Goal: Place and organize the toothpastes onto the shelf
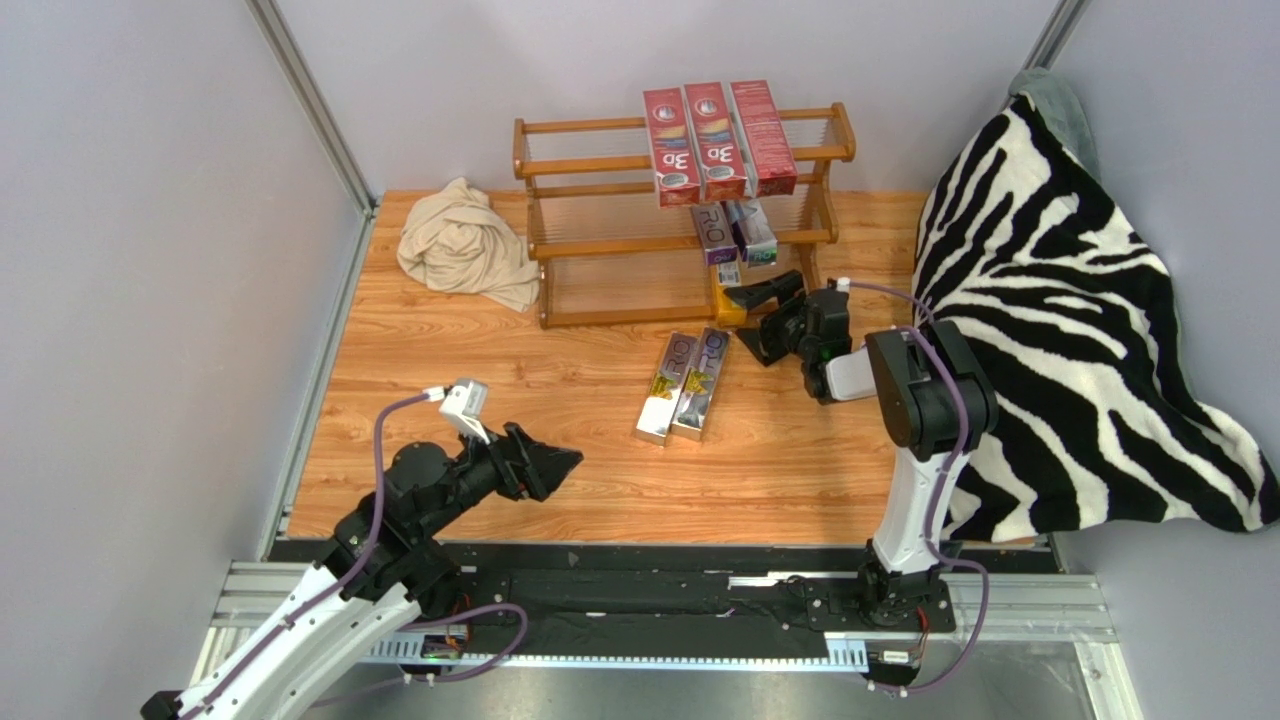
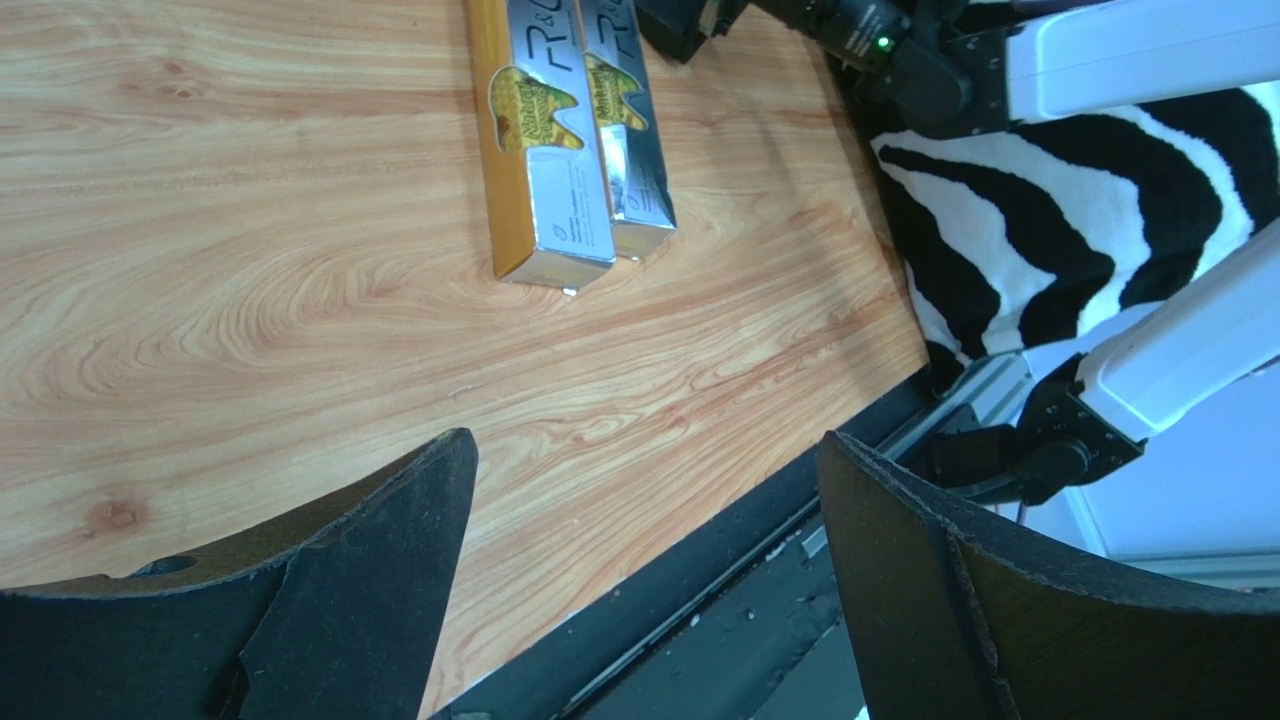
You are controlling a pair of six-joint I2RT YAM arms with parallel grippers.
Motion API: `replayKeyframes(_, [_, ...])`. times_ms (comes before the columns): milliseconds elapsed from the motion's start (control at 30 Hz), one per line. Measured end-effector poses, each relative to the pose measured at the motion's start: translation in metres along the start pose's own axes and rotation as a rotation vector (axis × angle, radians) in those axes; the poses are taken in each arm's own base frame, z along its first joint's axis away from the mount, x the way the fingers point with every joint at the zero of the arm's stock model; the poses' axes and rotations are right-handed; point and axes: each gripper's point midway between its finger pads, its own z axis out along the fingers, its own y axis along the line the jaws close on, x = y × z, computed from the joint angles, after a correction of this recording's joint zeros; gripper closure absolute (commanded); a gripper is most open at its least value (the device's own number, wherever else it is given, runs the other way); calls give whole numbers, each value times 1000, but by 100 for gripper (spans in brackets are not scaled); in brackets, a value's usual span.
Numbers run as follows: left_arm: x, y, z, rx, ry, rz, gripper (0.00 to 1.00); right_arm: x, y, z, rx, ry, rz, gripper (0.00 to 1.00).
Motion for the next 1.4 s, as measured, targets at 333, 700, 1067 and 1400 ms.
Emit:
replayKeyframes(333, [9,6,6,-23,42,-2,7,3,-10,-23,81,-7,-104,0])
replayKeyframes(700, [36,34,44,-184,233,27,6,31,-27,-75,138,41,-220,1])
replayKeyframes(1067, [-1,16,132,-250,306,105,9,50,-24,-127,141,72,-305,1])
replayKeyframes(1400, [13,26,198,-303,411,121,9,52,31,-192,3,12,-419,1])
